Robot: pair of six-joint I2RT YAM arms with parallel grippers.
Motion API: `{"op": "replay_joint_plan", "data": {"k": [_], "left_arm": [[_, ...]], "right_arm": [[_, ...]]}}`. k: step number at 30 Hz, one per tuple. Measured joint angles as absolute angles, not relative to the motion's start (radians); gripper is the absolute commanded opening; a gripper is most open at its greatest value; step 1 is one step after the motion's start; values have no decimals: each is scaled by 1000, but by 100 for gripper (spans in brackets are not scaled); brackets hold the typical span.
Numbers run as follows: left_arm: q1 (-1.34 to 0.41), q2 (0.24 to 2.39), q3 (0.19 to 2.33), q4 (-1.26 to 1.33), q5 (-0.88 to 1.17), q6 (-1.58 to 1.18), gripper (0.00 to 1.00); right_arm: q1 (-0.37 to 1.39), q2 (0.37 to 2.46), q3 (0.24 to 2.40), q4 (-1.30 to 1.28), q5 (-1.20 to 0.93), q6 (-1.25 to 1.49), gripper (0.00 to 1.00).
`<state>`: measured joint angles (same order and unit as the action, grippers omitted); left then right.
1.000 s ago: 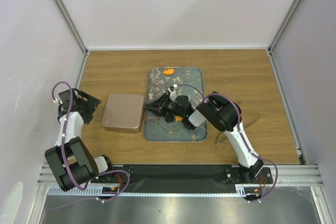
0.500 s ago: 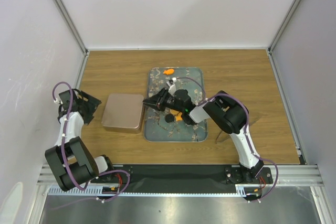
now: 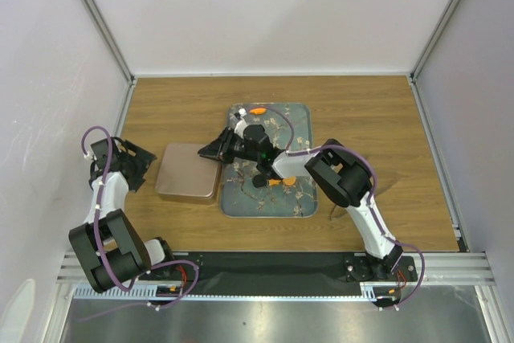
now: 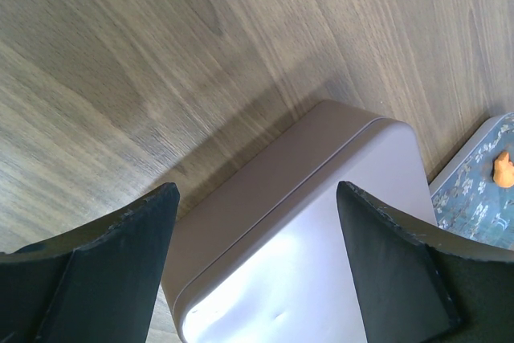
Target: Pack the cookies
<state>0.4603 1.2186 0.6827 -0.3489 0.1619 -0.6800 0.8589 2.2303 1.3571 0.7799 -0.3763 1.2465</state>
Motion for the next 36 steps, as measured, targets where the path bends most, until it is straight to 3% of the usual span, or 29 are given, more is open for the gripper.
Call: {"op": "replay_joint_plan", "data": {"k": [36], "left_arm": [[458,1219,683,-348,164,-680,86]], "right_arm": [[827,2296,1333,794,-402,1236,23]]}}
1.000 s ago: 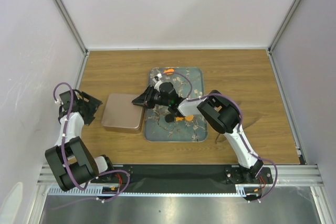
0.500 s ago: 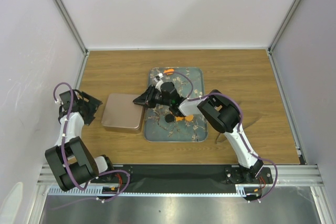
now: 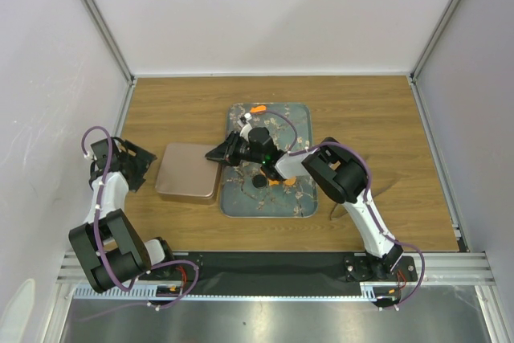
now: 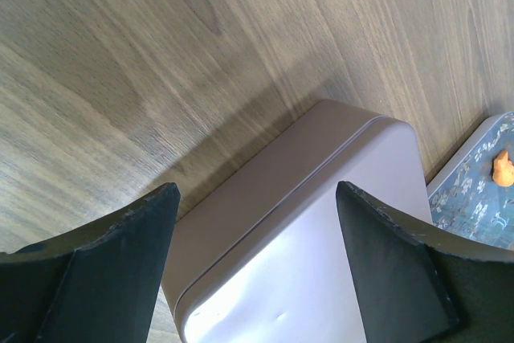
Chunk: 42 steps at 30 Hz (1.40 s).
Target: Pack the cookies
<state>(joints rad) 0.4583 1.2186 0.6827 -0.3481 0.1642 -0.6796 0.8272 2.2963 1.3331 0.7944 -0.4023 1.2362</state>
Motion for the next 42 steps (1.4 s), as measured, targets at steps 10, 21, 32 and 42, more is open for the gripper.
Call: {"op": "replay_joint_plan", "data": {"k": [10,21,32,42], "left_arm": [[458,1219,683,-348,164,-680,85],[458,1219,683,-348,165,-680,85],[458,1219,683,-348,169,-680,86],[456,1219,683,-349,171,-680,86]], "right_arm": [[835,2256,1327,697,-371,1161,22],[866,2218,1276,694,-364,1116,22],[923,2178,1161,789,-385,1113,21],[911,2177,1143,820,-466,1132,22]]}}
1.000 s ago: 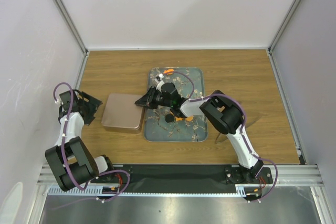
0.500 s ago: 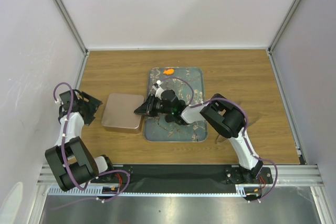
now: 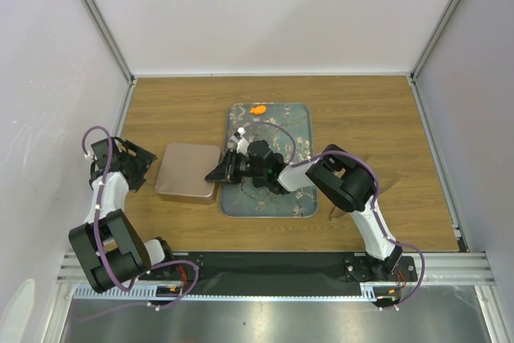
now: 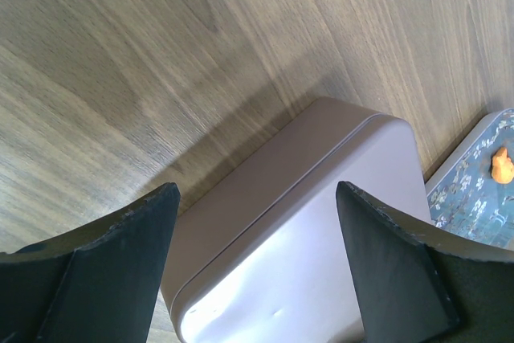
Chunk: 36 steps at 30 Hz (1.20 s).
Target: Pack the cookies
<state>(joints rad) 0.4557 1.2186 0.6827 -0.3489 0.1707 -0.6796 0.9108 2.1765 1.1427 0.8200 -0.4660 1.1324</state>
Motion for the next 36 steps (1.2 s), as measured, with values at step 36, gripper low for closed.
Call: {"op": "replay_joint_plan", "data": {"k": [36], "left_arm": [[454,1219,683,-350,187,-680,86]], "right_arm": [[733,2375,1553,579,-540,1104,22]]}}
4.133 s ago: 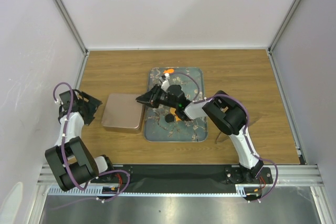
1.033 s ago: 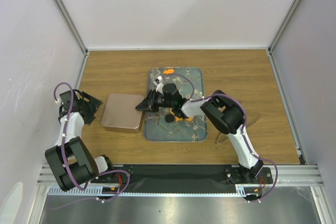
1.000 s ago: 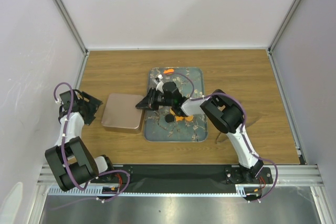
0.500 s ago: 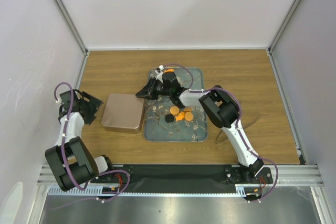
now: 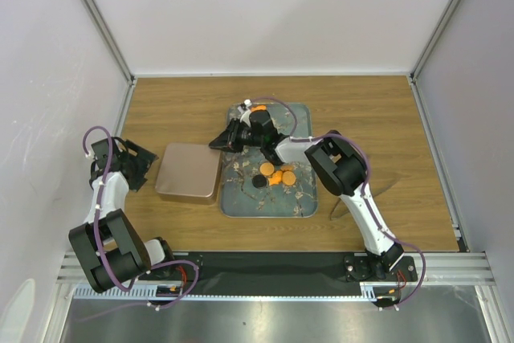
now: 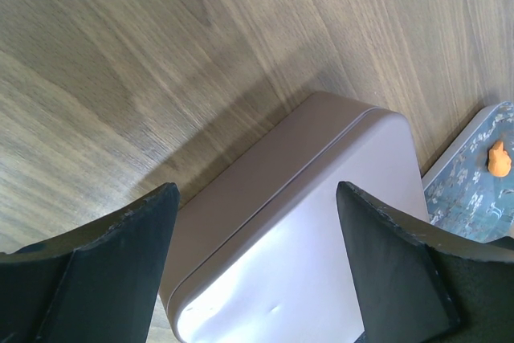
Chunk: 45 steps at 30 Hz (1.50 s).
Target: Pack the cookies
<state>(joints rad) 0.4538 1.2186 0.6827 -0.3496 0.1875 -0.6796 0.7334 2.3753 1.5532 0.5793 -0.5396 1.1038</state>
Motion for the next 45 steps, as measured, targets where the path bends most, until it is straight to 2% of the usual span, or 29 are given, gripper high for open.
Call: {"op": "replay_joint_plan", "data": {"k": [9,11,15,17,24,26,27,29,30,32,38,45], "left_arm": [[440,1180,723,-397,182,-663,86],[417,1152,749,-412,163,-651,86],[336,1096,816,-441,112,-619,86],[239,1070,862,-463,68,-598,87],[-52,991,996,-491,-34,-503,88],[-138,976,1011,-490,-52,-471,88],[-171,971,1012,-490,-60,-459,88],[-252,959,1011,-493,-79,-431,88],[-282,953,1010,-492,-81,-420,88],[-315,938,1004,-492,-76,-406,88],[-371,871,987,-500,-81,-361,88],[-395,796,947,-500,-93,-330,88]], "right_arm": [[628,2247,1552,363,-494,965,25],[589,2173,1542,316,-472,933,26],[520,1966,1472,266,-419,868,36],[499,1839,1425,246,-389,830,39],[485,1425,1216,124,-232,694,64],[482,1321,1160,75,-176,659,69],[480,1270,1132,46,-146,646,76],[478,1167,1077,-22,-78,619,84],[477,1122,1053,-47,-51,606,94],[476,1029,1010,-110,11,583,100],[476,839,962,-285,167,536,100],[476,771,962,-405,285,507,100]]}}
